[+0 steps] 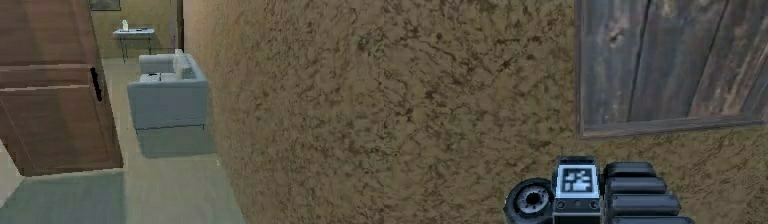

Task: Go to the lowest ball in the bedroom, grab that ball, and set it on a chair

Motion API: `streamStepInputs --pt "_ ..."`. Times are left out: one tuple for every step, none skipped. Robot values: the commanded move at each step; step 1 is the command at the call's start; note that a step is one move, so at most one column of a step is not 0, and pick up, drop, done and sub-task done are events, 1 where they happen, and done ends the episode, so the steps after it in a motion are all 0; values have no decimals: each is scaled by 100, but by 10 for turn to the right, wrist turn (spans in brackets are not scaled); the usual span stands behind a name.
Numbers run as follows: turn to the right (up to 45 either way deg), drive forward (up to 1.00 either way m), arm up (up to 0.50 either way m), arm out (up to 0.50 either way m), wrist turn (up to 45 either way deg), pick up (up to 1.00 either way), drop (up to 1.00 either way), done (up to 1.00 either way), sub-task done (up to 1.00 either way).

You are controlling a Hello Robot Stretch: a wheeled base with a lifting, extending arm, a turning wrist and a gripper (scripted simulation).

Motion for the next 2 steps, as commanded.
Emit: streamStepInputs --pt "-450 0 0 0 0 0 0 0 0" --pt "-120 0 0 0 0 0 0 0 0"
